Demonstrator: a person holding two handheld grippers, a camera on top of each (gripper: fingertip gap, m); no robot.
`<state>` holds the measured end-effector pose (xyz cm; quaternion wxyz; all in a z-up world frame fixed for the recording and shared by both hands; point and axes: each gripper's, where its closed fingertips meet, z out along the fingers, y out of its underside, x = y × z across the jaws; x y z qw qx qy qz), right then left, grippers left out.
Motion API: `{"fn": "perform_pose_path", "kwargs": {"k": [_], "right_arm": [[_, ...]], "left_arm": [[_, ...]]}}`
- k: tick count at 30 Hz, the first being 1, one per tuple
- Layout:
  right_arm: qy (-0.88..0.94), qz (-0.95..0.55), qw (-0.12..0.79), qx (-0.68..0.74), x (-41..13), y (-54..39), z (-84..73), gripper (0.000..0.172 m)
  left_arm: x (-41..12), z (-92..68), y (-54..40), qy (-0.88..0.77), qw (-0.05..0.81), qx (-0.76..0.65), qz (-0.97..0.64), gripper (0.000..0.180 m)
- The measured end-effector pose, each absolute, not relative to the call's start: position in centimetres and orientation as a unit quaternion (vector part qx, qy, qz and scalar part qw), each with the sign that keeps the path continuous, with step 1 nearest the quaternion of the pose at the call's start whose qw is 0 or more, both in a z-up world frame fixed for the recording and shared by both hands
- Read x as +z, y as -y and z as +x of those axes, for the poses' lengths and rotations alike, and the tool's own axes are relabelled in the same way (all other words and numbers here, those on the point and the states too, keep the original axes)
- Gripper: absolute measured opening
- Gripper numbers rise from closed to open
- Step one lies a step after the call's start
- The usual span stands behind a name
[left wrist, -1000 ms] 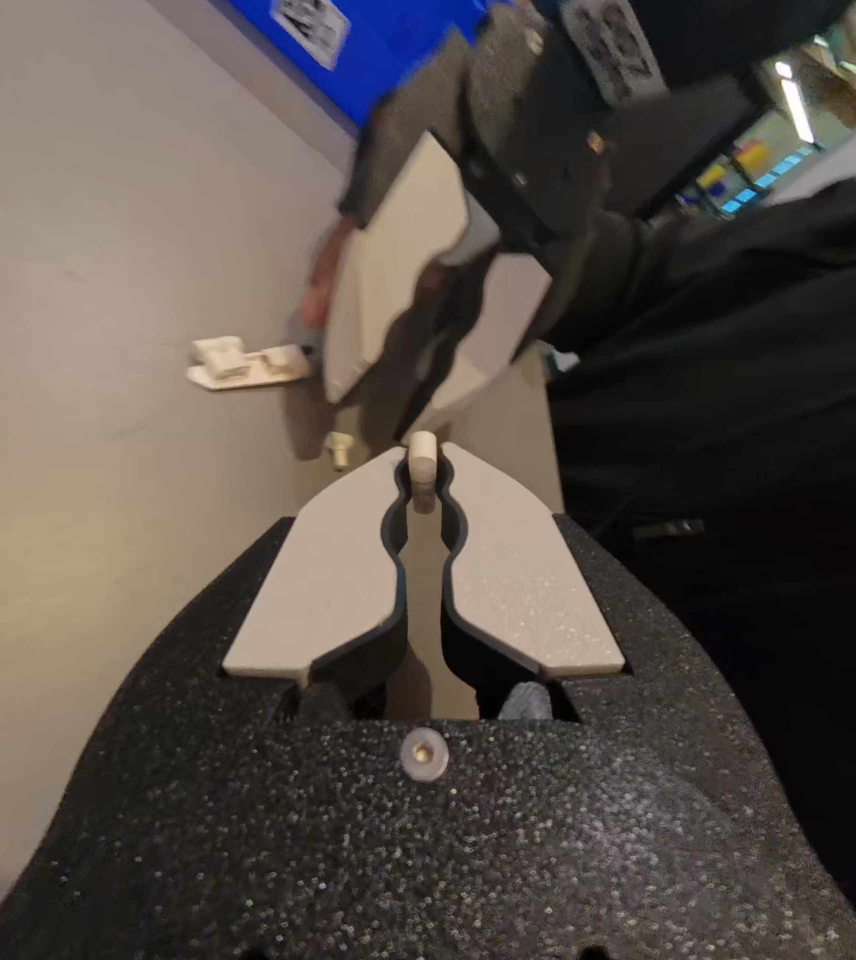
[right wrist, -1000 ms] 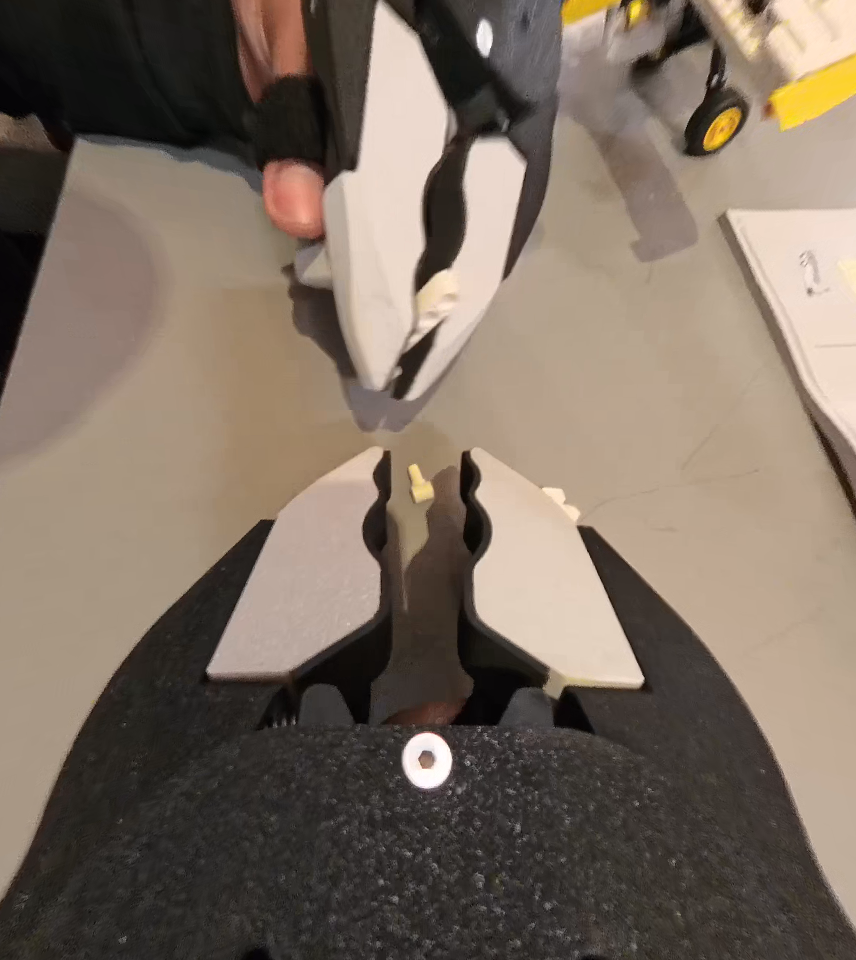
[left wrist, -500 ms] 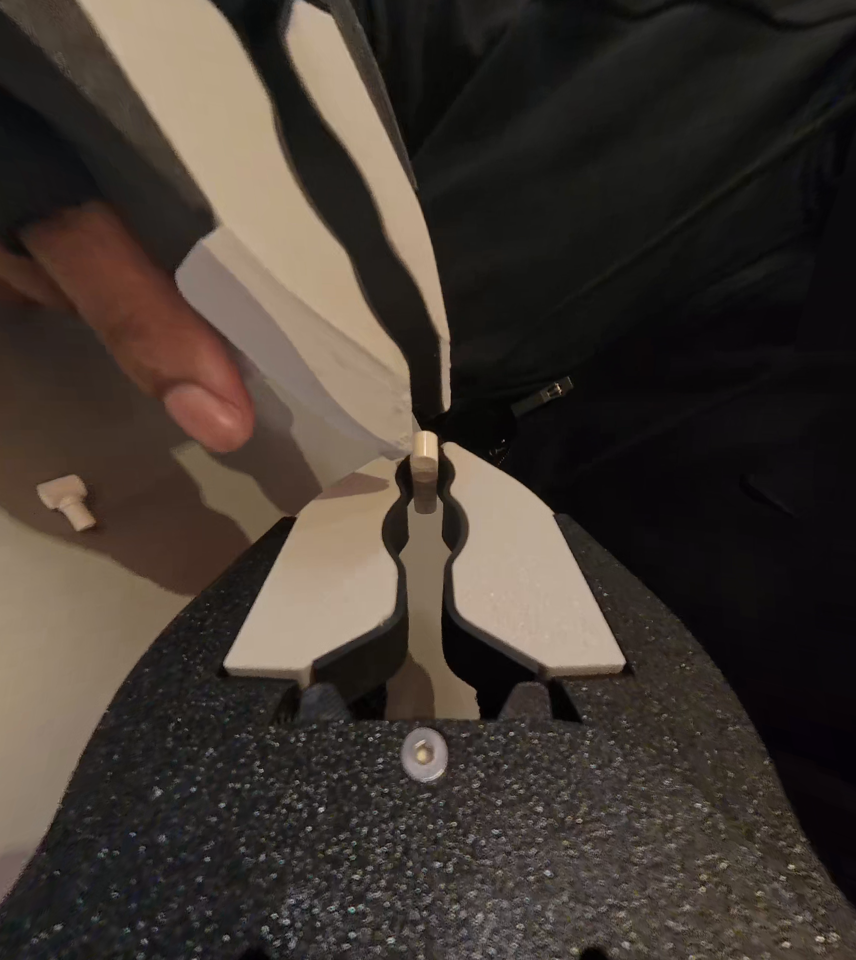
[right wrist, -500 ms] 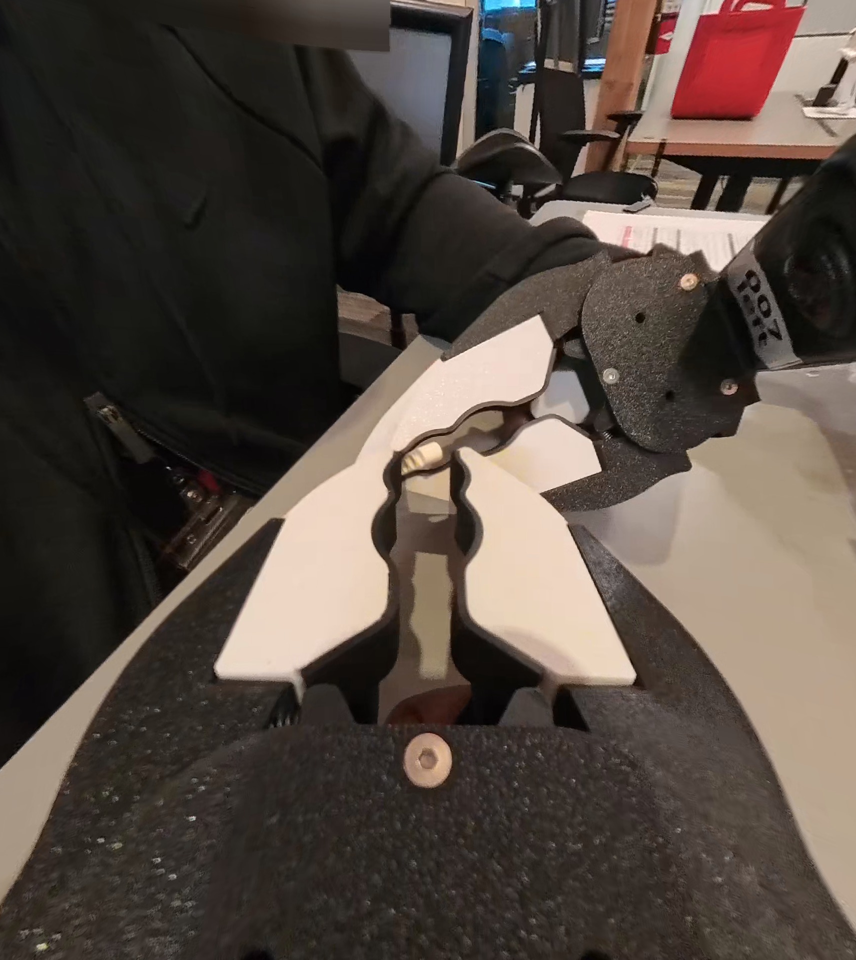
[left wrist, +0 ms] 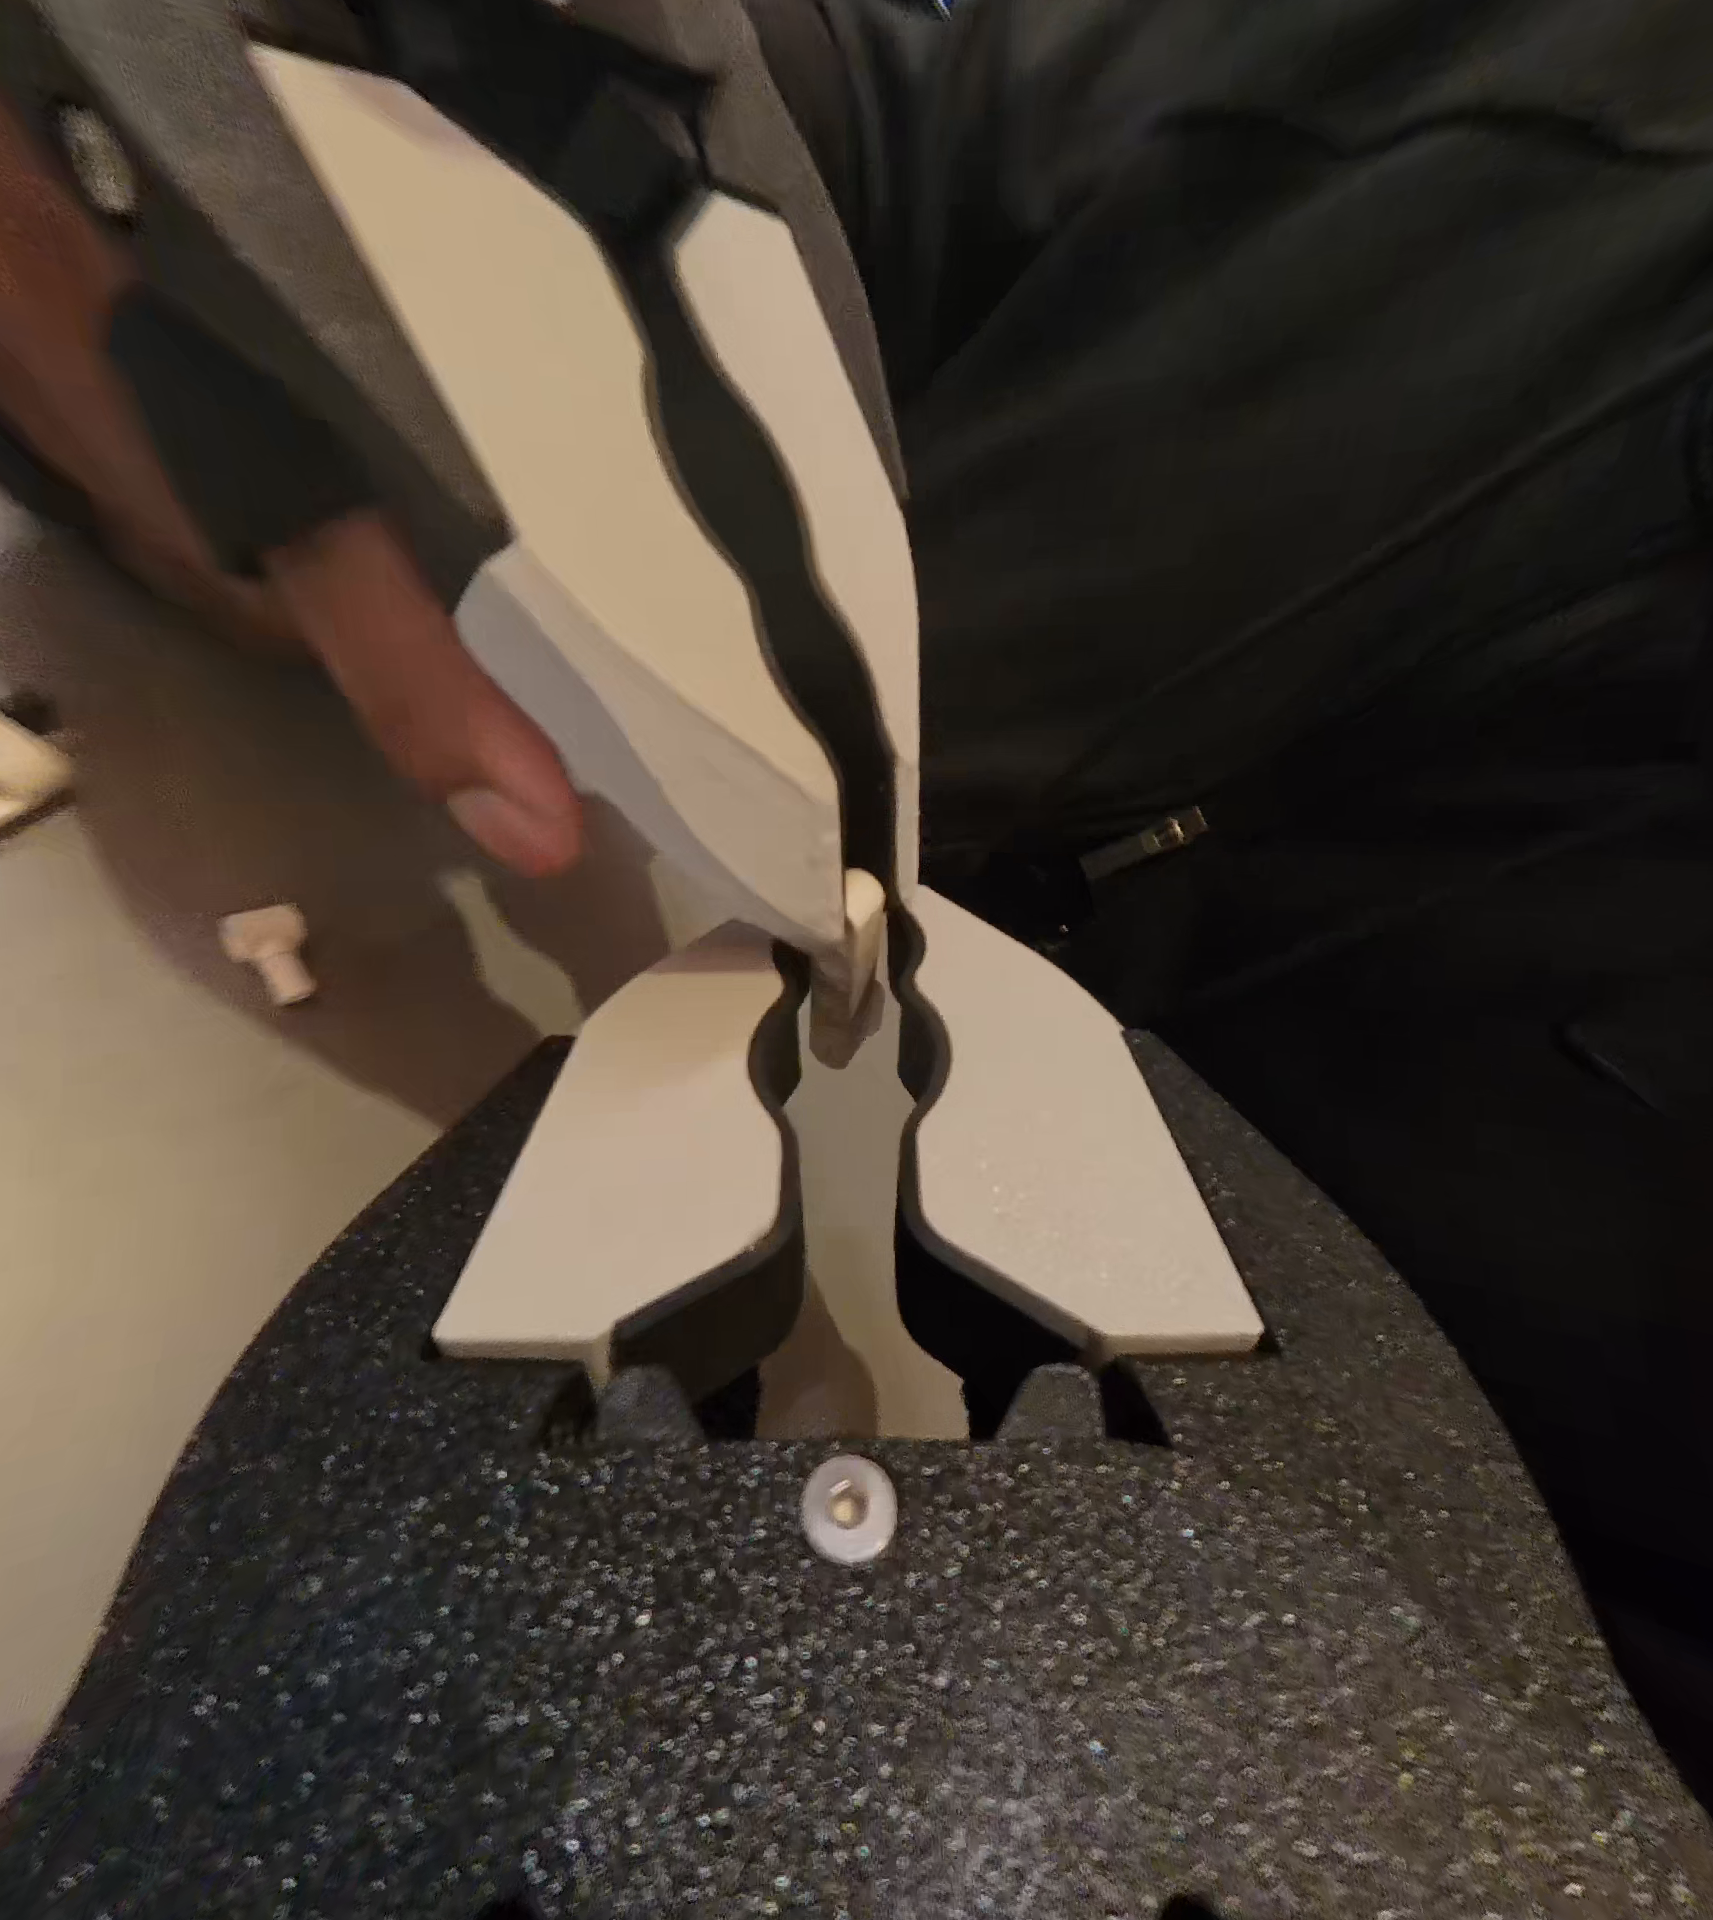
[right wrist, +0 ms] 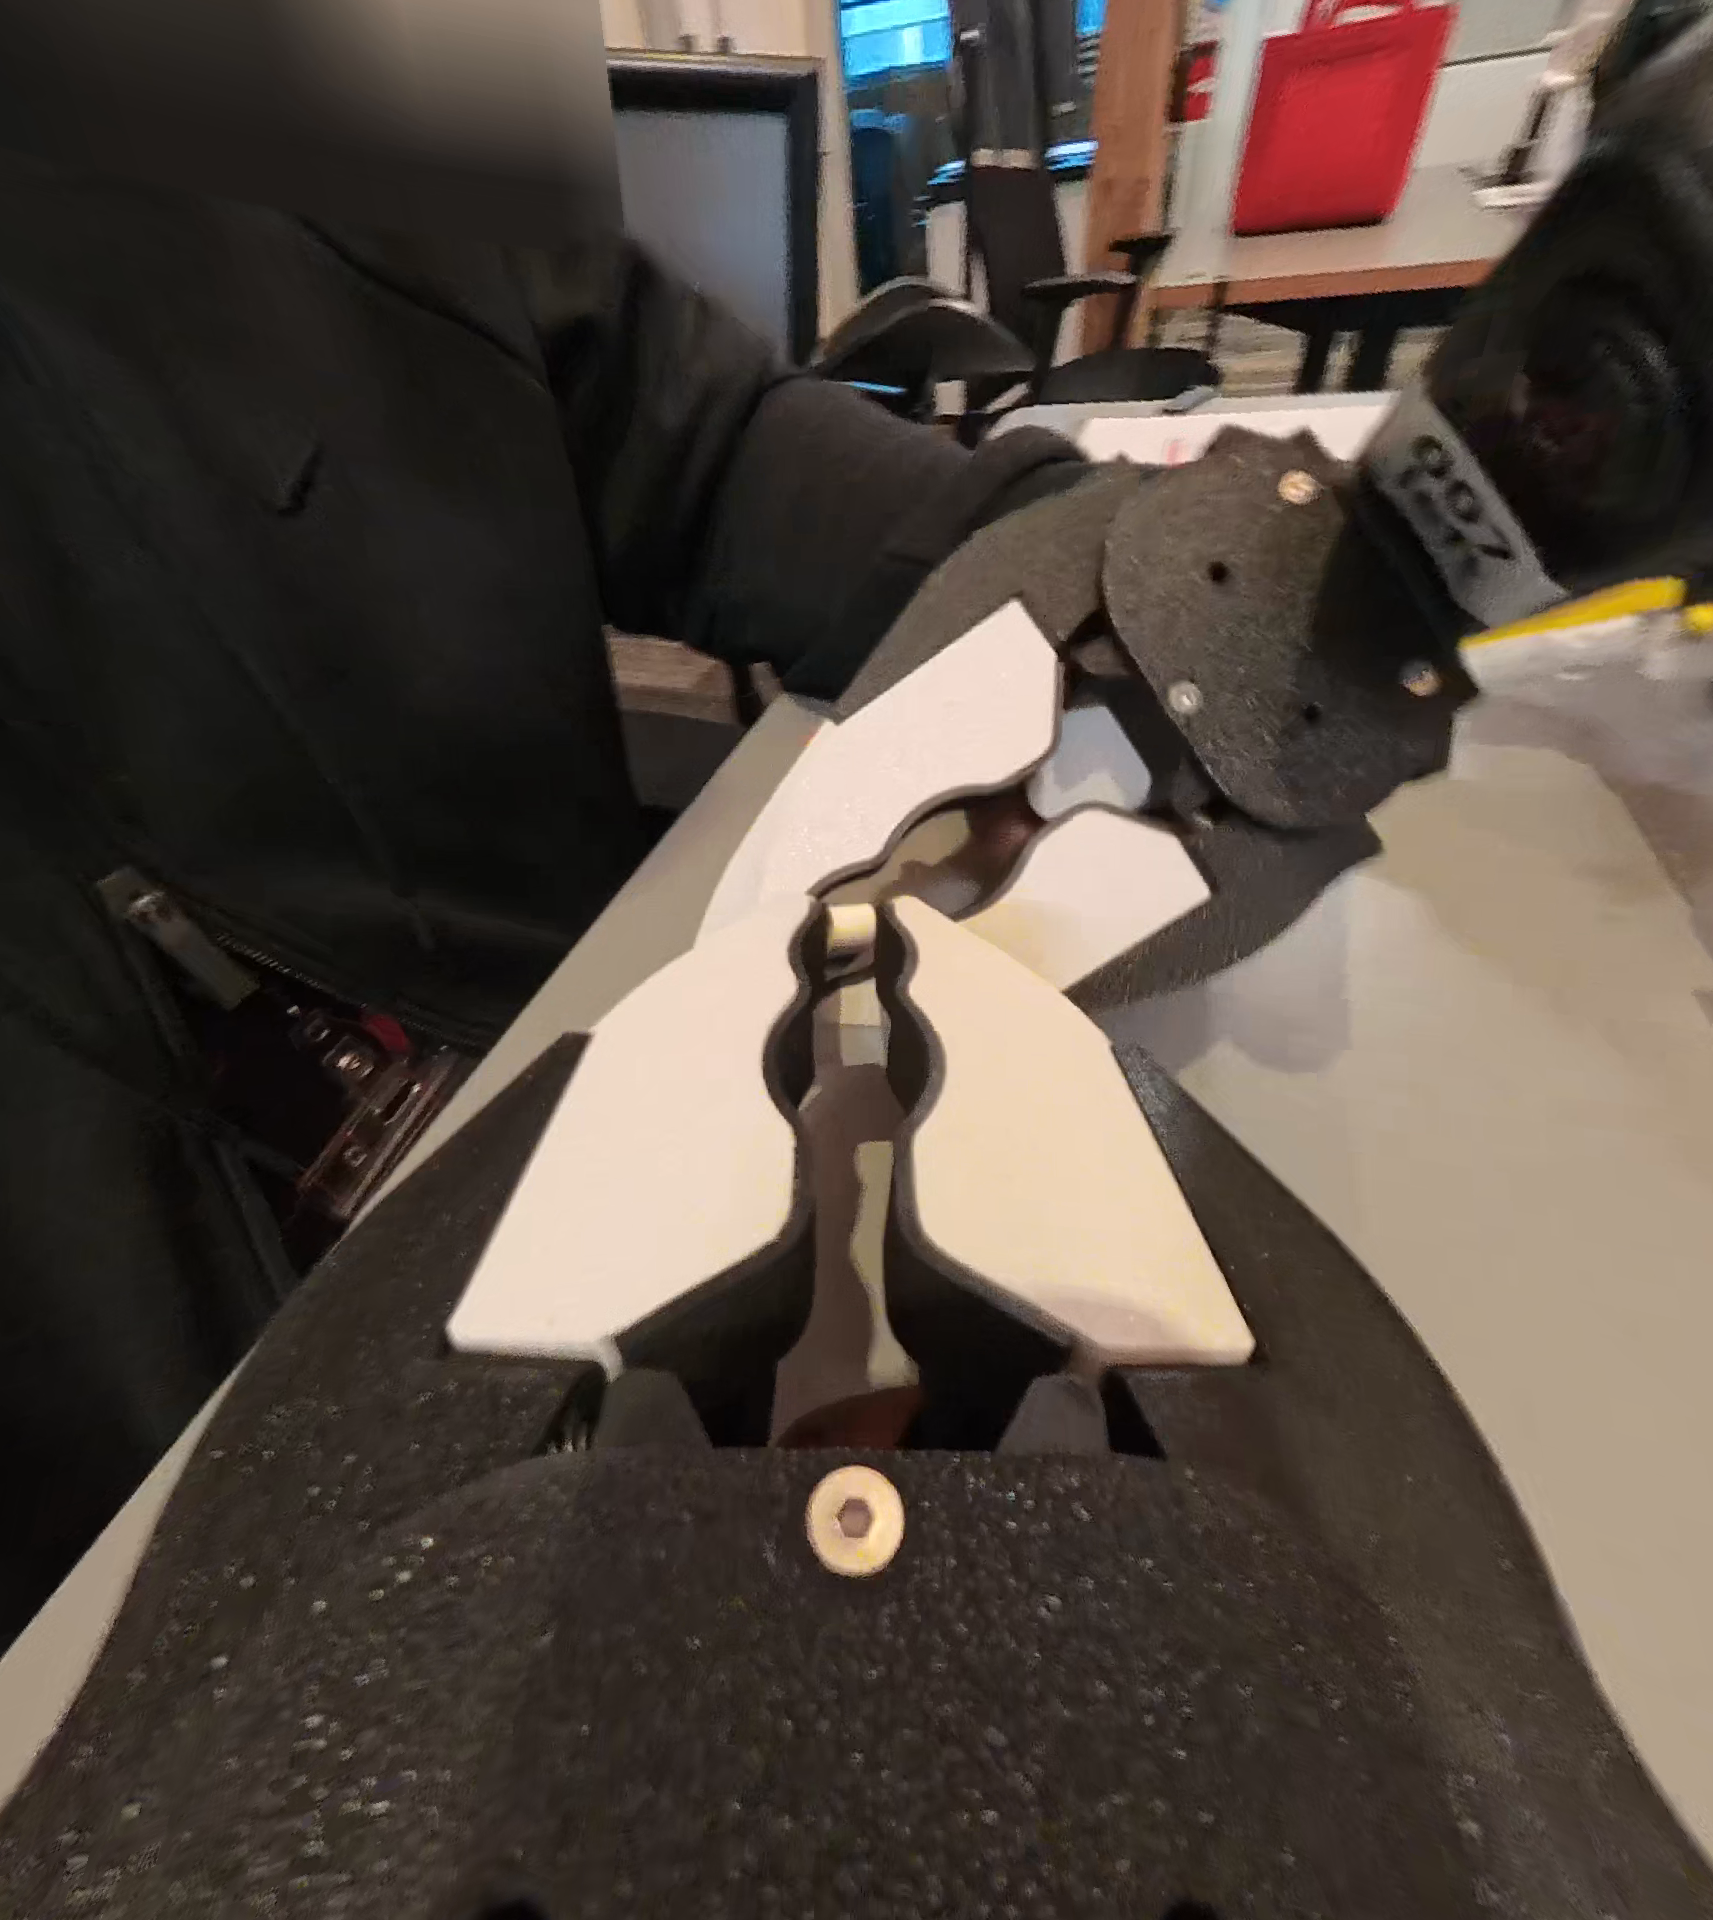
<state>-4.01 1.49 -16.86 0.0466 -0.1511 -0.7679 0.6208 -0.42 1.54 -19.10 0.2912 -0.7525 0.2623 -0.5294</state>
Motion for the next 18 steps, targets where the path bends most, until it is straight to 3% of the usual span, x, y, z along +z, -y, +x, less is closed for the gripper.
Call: {"fn": "perform_pose_path", "kwargs": {"k": [7,18], "right_arm": [[0.702,-0.358,0.091,0.609,-17.1,-4.4,-7.3,0.007],[0.683,-0.425,0.022,0.594,-18.3,-5.0,-7.9,0.007]], "left_arm": [[-18.2,-5.2,-4.5,-0.112,0.402,-0.485,-0.769,0.022],[-20.0,-5.3,-5.1,-0.09,0.366,-0.454,-0.807,0.018]]}}
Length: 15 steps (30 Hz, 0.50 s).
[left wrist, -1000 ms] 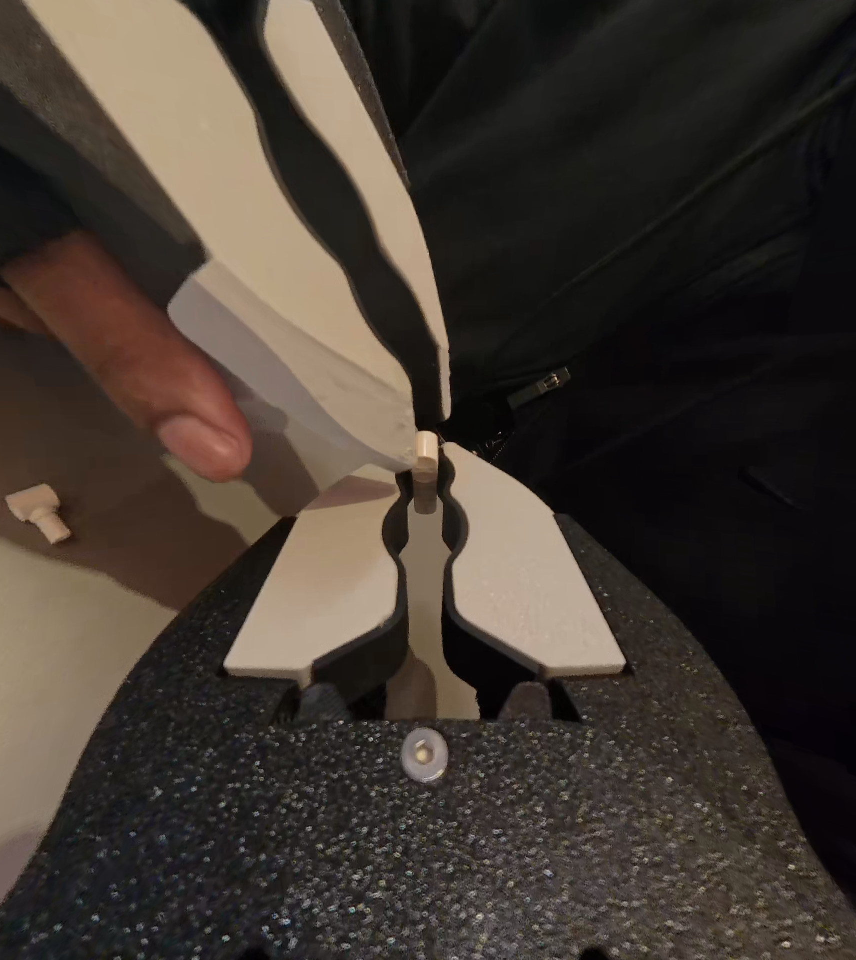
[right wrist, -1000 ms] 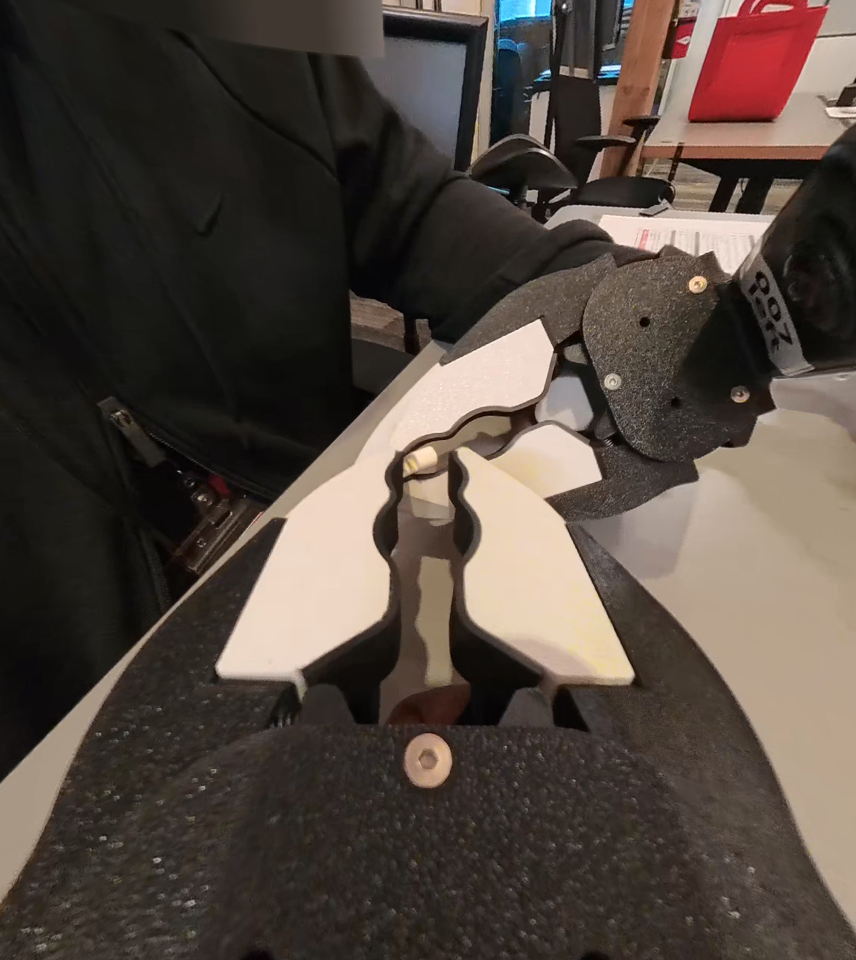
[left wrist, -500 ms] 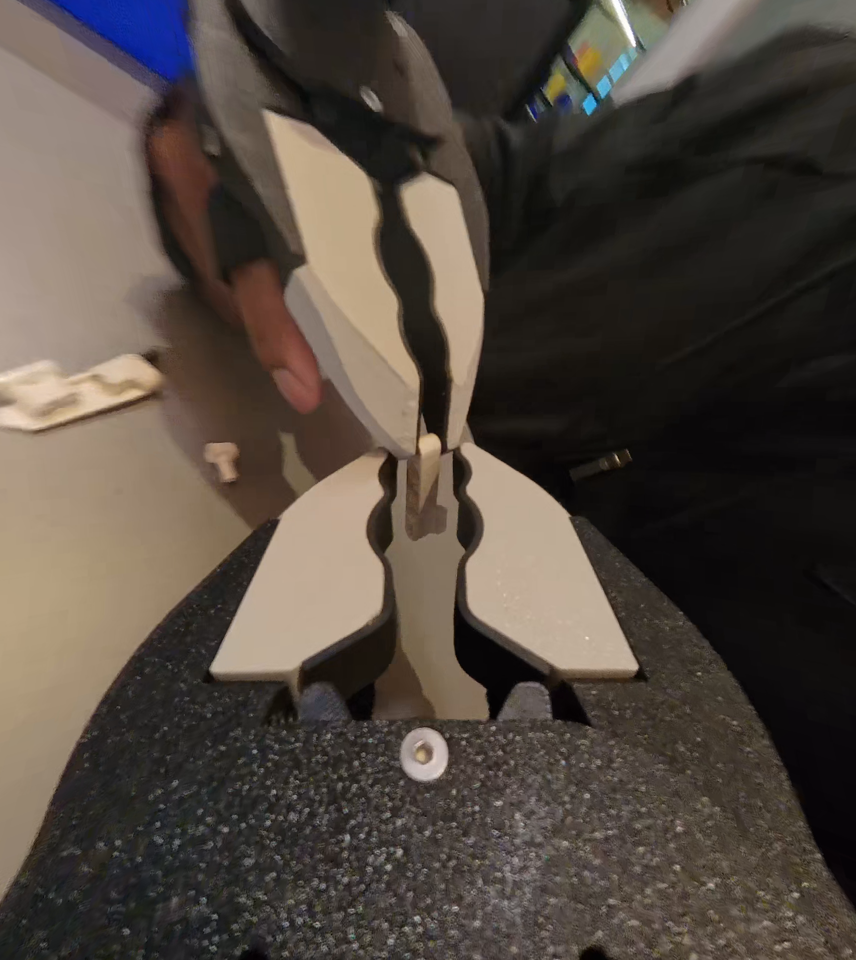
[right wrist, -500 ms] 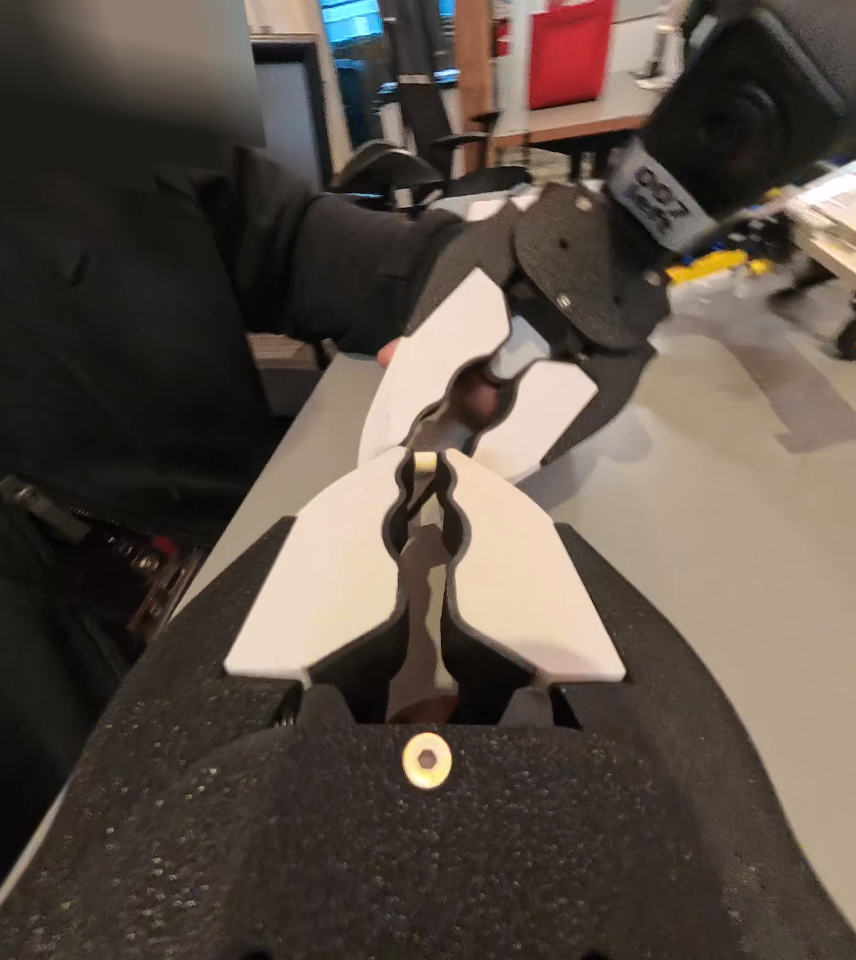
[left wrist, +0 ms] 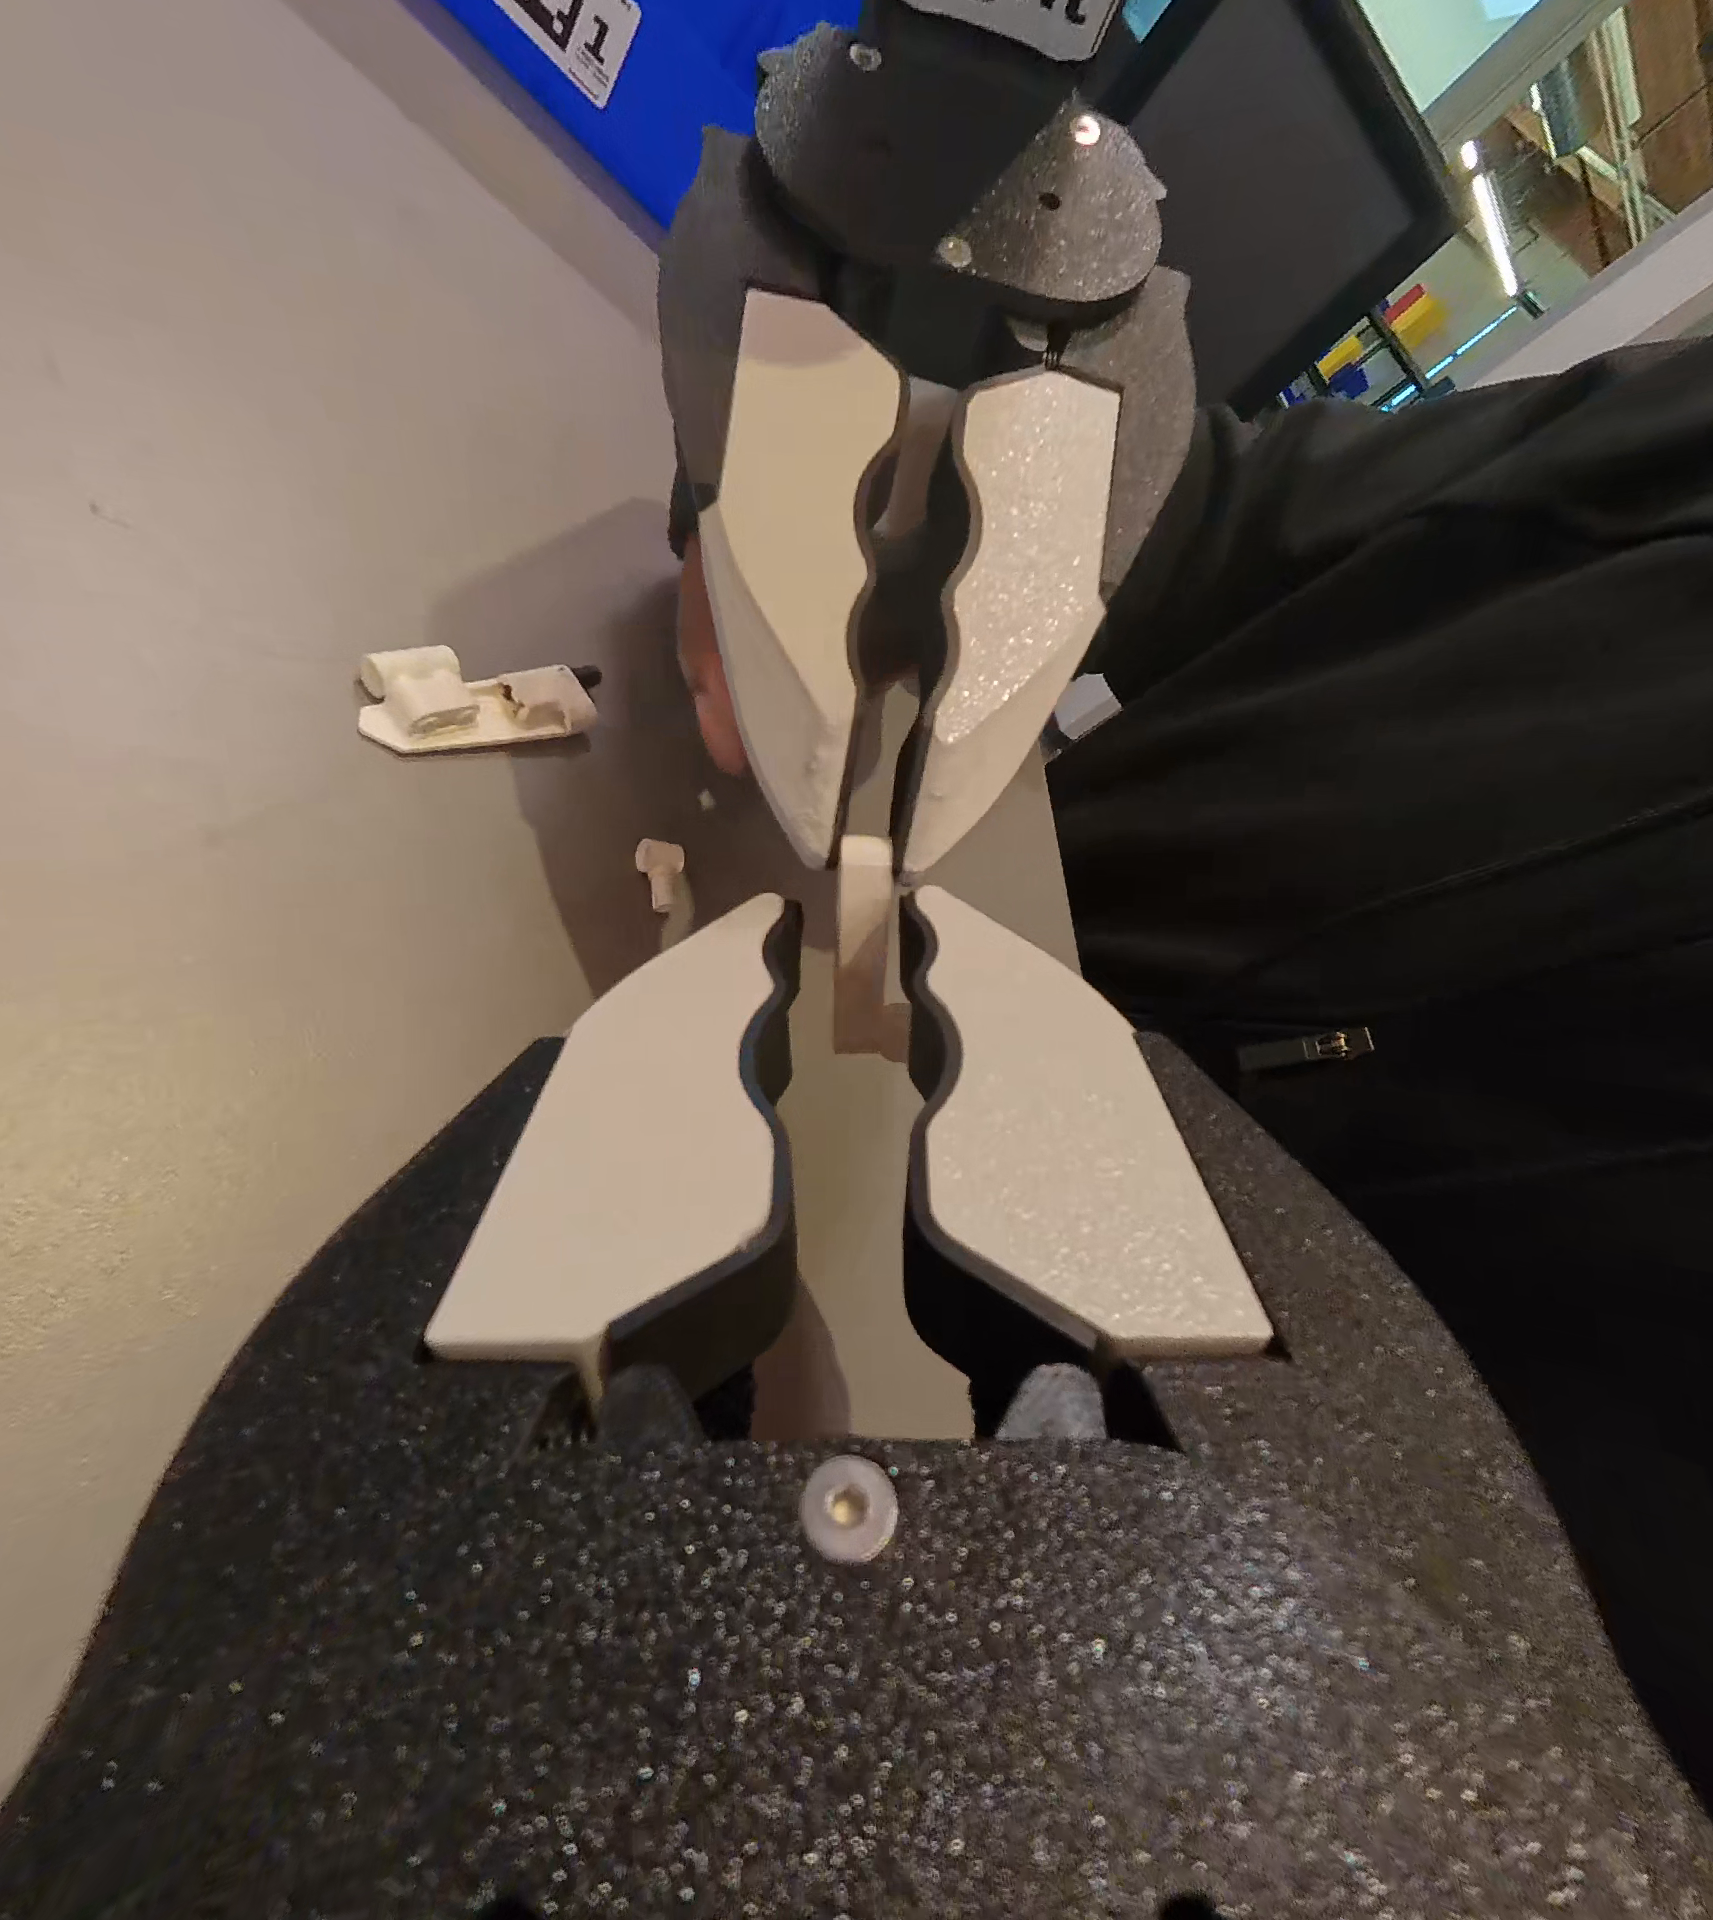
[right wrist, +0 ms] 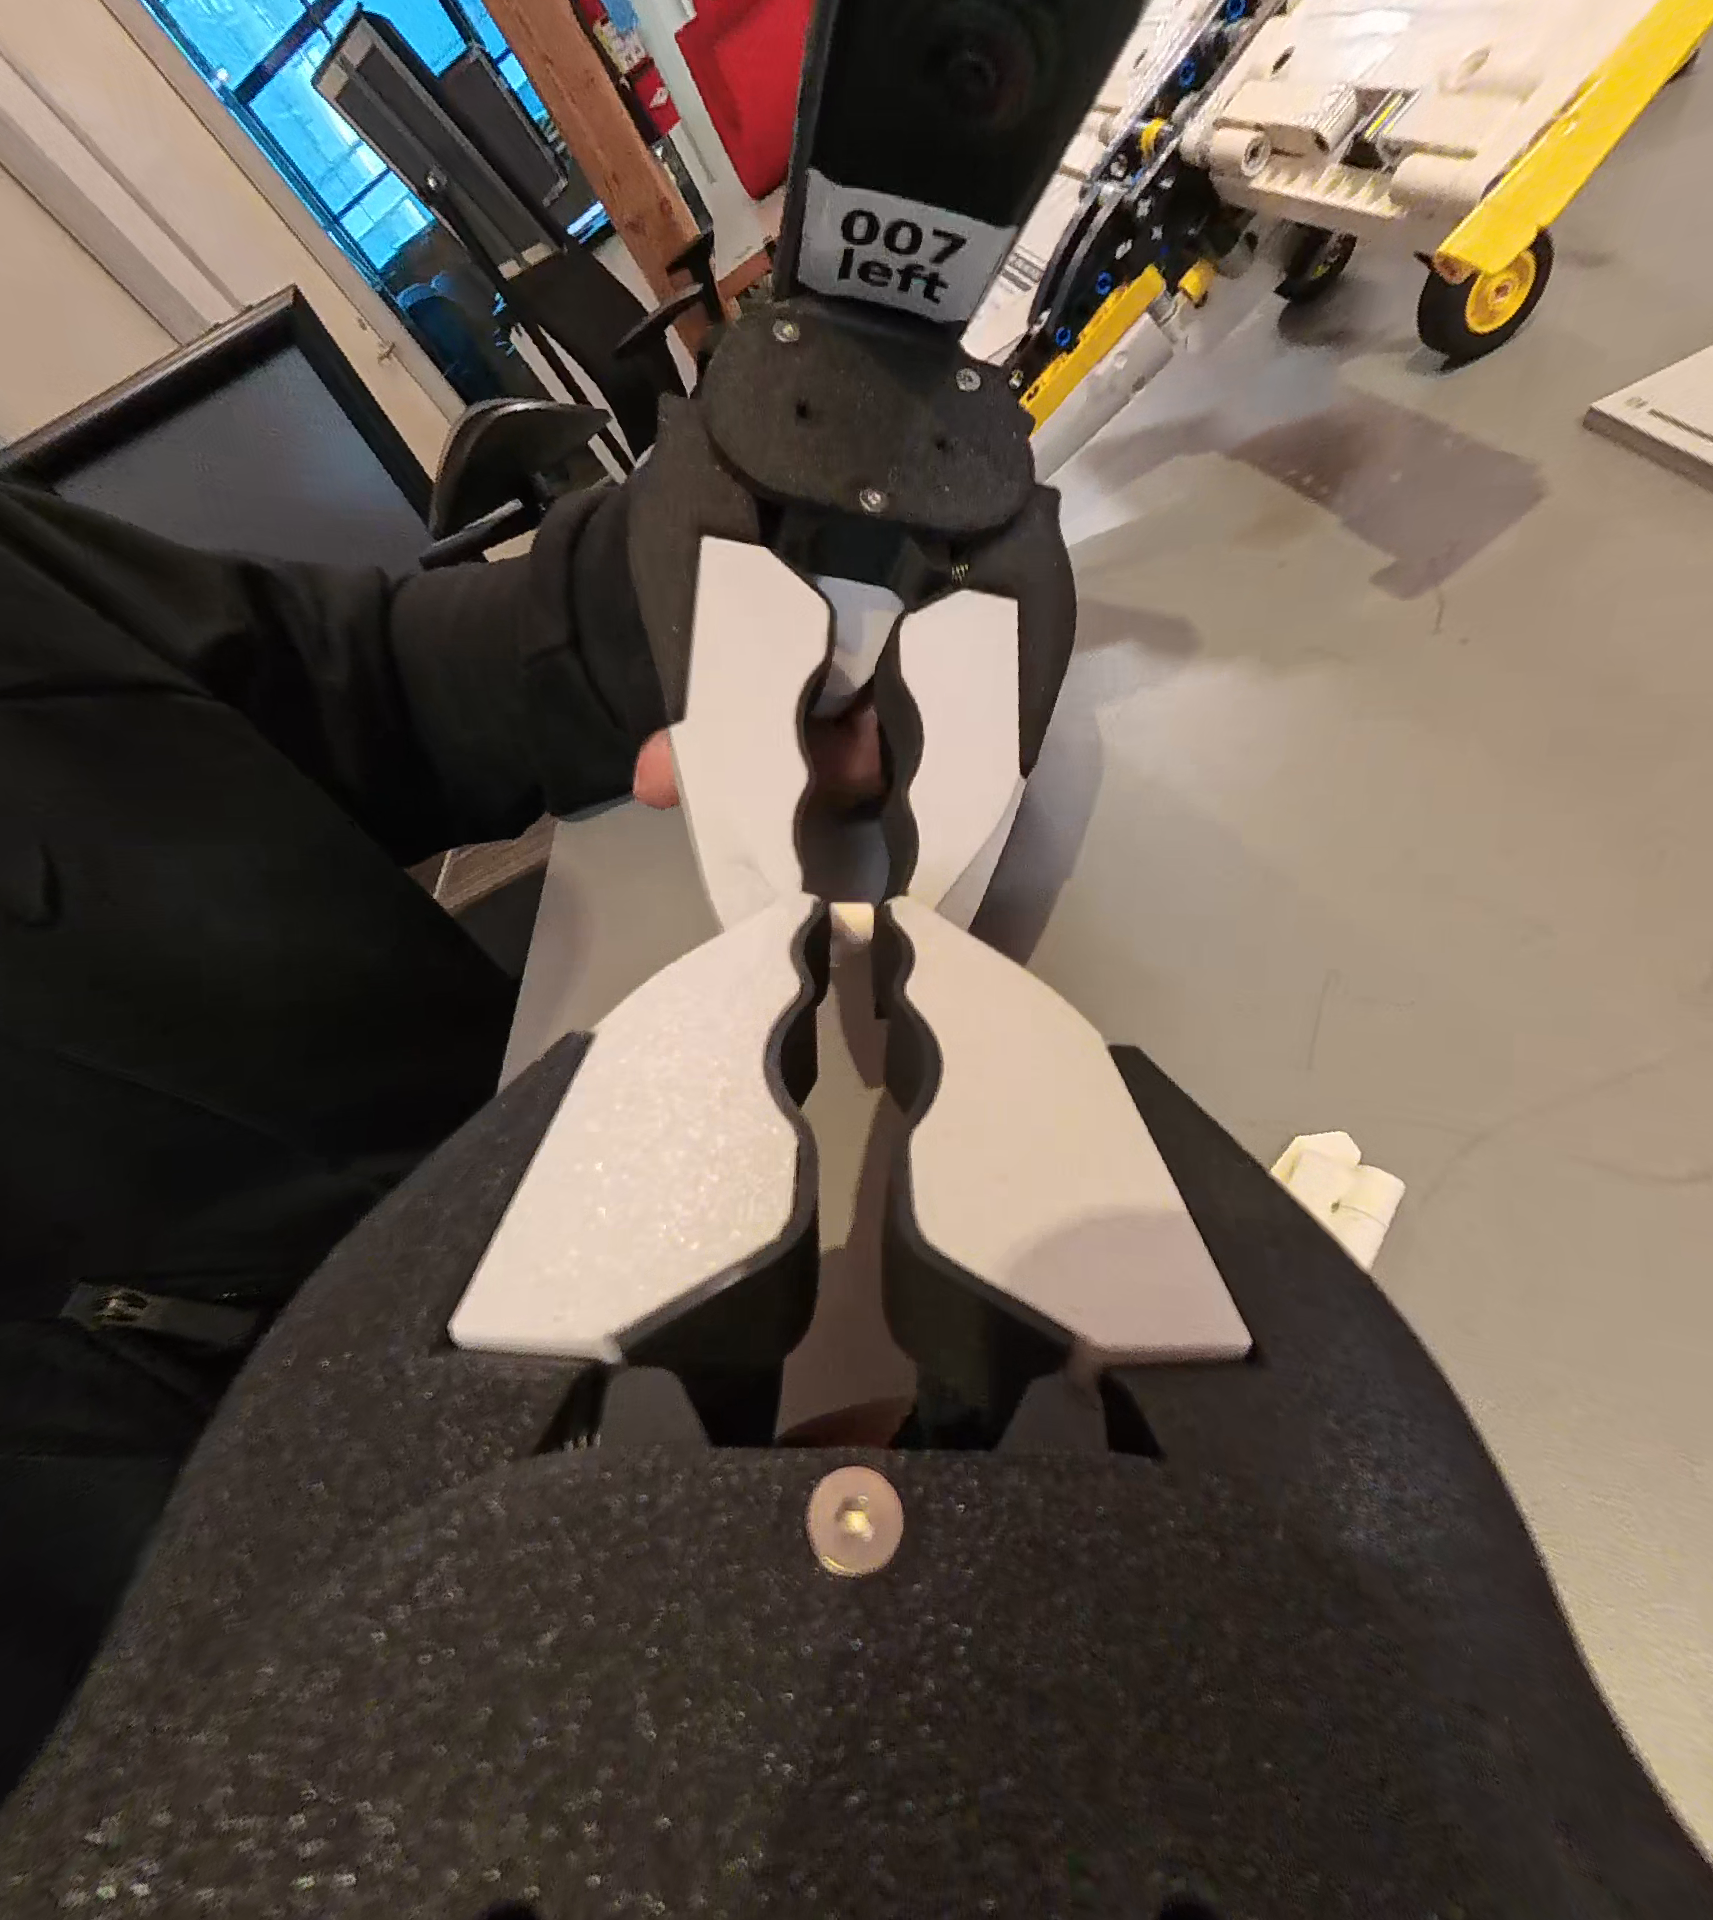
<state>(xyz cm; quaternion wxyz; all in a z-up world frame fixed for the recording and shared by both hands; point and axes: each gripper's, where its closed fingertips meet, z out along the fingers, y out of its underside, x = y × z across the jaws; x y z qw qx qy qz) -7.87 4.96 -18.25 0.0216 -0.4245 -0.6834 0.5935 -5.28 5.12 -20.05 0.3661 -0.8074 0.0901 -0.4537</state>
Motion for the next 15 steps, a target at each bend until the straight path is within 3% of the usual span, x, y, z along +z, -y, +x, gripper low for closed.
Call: {"fn": "perform_pose_path", "kwargs": {"k": [15], "right_arm": [[0.659,-0.454,0.011,0.6,-18.05,-5.75,-8.26,0.007]], "left_arm": [[-19.97,-5.45,-5.76,-0.074,0.378,-0.451,-0.805,0.008]]}}
